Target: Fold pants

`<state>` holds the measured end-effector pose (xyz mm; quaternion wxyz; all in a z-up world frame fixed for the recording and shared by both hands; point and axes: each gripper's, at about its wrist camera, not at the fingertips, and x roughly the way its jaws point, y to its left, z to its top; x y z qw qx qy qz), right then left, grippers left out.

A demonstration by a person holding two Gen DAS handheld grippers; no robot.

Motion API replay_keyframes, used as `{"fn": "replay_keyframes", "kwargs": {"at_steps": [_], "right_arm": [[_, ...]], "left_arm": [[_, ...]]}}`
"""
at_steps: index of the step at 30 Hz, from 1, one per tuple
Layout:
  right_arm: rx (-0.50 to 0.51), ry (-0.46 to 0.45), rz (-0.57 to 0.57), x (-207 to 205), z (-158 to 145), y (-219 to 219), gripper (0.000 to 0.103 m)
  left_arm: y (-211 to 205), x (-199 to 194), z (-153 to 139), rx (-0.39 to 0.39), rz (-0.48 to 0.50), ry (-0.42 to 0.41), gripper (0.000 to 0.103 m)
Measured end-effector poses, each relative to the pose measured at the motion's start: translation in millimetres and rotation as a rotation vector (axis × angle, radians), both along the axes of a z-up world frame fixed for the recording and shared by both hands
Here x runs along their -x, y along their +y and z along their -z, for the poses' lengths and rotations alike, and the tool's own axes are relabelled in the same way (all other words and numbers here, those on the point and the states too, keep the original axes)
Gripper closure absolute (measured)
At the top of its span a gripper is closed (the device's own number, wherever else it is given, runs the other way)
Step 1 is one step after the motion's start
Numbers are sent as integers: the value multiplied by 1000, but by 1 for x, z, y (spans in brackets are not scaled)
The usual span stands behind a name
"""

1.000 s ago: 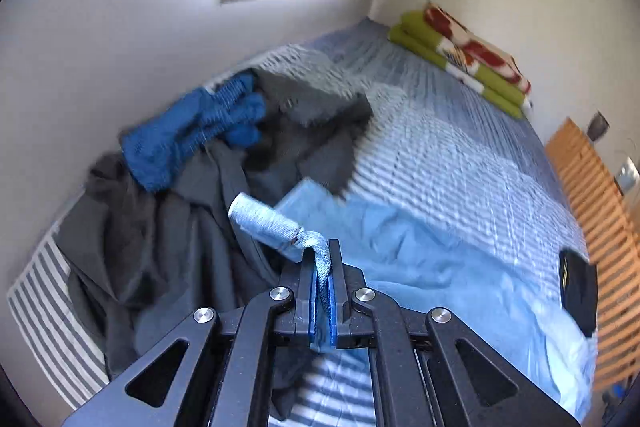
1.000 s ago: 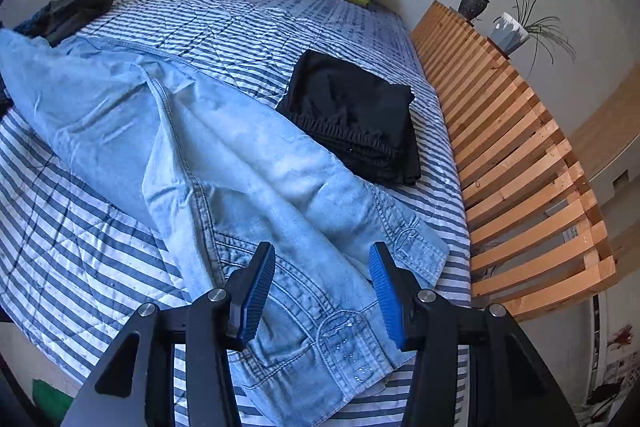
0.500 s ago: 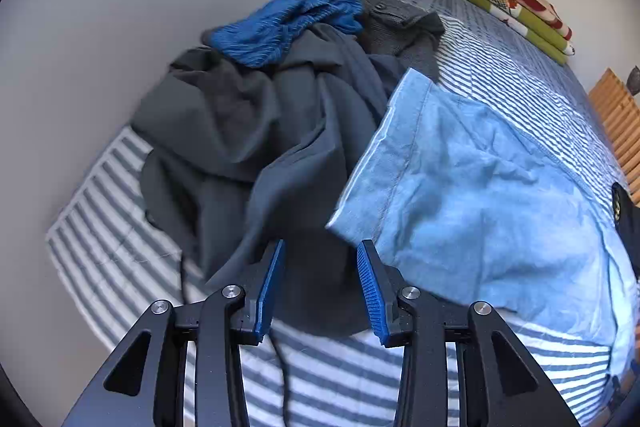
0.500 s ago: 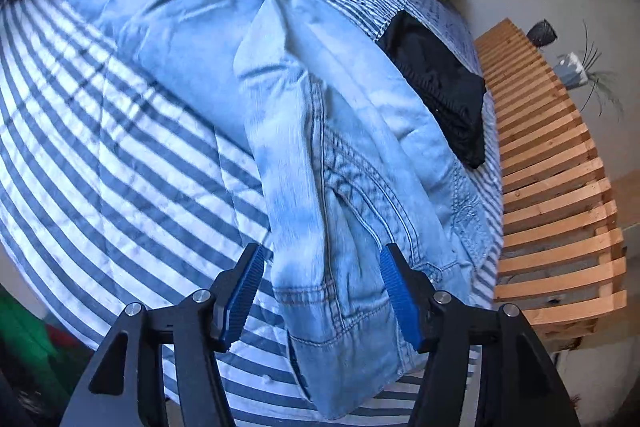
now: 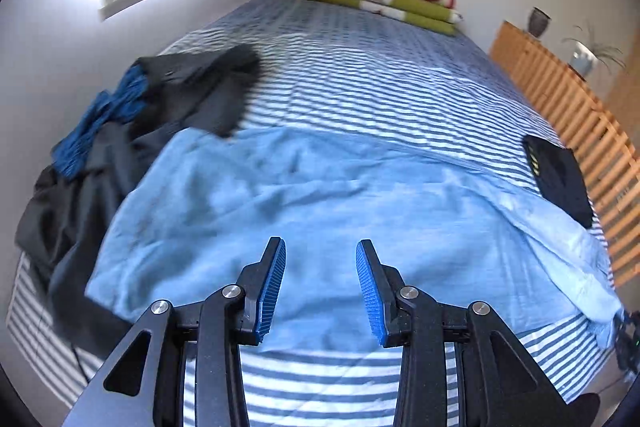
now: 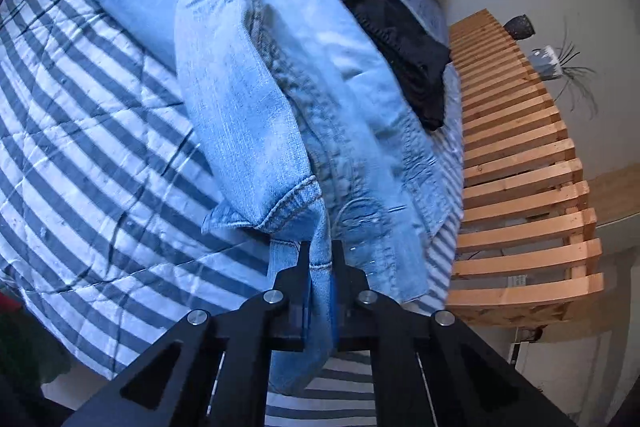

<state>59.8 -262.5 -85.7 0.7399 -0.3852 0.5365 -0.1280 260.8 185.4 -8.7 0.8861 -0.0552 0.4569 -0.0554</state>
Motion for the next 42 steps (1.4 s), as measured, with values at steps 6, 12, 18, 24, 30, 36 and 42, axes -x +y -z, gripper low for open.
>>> {"fn": "replay_keyframes", "kwargs": {"at_steps": [6,12,18,24,30,36,42], "right_arm": [[114,-167,50,-71,-56,-51,97],[127,-52,152,-185,-15,-131,81],[-67,-187,325,-162,-58,-184,53],[-268,-233,424,-60,-67,-196,38],[-182,-196,245,-14,-31,-127,38],[-259,-194,-62,-42,-48,-8,38],[-465,-176,-269,-117,-81,109,38]], "left_arm": [[-71,-26,2,0,101,7,64],[-136,-44,12,20,175,29,64],[-173,-31,23,-31,279,38,64],[-166,7,58,-14,309,115,63],[-118,45,79,-1,217,177,63],[-34,73,74,-6,25,160,63],[65,81,53,-18,-177,65,62]]}}
